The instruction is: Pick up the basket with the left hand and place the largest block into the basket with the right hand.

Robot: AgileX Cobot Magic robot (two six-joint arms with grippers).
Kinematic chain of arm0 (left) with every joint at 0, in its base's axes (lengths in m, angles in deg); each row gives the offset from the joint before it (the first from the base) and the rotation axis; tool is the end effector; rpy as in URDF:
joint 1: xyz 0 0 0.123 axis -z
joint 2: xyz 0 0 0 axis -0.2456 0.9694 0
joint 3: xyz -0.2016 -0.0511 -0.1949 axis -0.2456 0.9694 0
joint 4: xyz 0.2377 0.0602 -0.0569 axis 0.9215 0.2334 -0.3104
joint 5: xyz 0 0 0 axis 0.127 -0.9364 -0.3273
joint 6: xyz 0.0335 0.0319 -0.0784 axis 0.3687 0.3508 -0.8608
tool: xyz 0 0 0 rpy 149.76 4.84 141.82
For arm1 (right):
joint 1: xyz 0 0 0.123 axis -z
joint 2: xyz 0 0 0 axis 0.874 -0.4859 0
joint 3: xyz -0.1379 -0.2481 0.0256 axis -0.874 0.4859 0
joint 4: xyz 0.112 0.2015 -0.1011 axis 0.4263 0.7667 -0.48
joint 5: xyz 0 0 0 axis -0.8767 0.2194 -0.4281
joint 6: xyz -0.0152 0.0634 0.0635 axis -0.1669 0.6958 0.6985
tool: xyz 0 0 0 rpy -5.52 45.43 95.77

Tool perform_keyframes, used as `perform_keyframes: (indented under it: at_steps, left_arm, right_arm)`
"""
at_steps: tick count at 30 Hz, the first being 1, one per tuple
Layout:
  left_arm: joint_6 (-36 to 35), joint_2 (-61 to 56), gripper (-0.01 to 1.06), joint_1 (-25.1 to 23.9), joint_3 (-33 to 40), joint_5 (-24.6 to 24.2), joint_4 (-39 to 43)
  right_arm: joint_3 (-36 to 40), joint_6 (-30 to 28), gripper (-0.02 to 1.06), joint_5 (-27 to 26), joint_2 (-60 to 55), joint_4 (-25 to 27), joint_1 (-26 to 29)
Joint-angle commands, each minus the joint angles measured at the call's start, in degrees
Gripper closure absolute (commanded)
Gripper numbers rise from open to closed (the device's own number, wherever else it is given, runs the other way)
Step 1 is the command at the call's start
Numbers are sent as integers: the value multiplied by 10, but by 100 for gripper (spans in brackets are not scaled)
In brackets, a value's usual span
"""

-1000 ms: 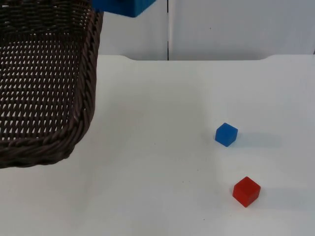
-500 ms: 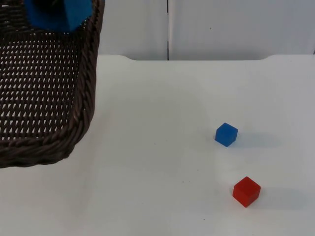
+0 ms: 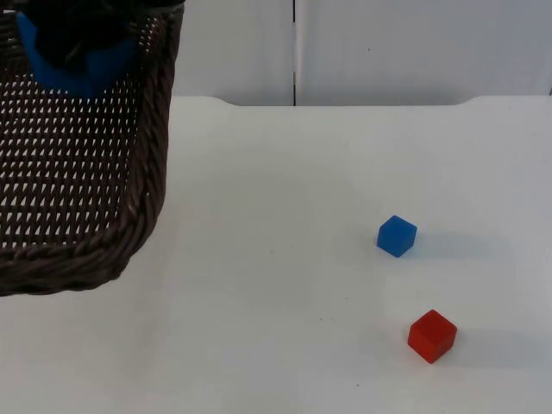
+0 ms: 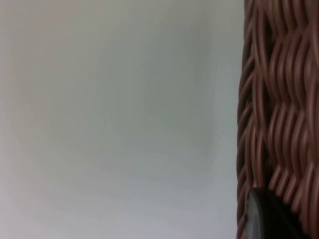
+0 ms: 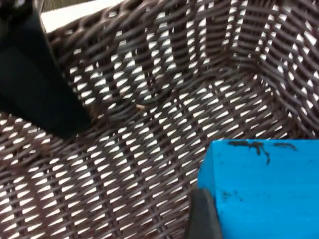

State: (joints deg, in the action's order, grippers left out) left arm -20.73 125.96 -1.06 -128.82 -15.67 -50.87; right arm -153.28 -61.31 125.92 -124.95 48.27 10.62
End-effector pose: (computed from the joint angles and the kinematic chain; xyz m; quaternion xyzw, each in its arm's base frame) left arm 0.2375 0.0221 0.2833 -0.0602 0.9614 -0.2032 0.1753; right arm 0.3039 0.3981 0.3020 -0.5337 0.7355 0.2180 0.3558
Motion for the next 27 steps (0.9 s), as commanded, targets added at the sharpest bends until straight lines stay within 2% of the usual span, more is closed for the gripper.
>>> perform_keyframes:
  at_steps: [1,4,6,19,22,26,27]
  left_arm:
    - [0,-7,105,-1,-2,0,-12]
    - [0,-7,105,-1,-2,0,-12]
    - [0,-7,105,-1,-2,0,-12]
    - [0,-7,105,-1,-2,0,-12]
    - [0,-7,105,-1,-2,0,-12]
    - [0,-7,105,-1,-2,0,-12]
    - [0,-7,105,-1,-2,0,-12]
  right_arm:
    - [-8,-5,64,-11,4,8,-2]
    - [-8,-5,45,-11,4,8,-2]
    - [-8,-4,39,-11,4,8,-2]
    - [-8,4,37,-10,11,4,-1]
    - [-8,24,38,-6,22,-16,-1]
    - [-8,74,38,24,55,-84,1]
    - [-8,82,38,34,65,-88,5]
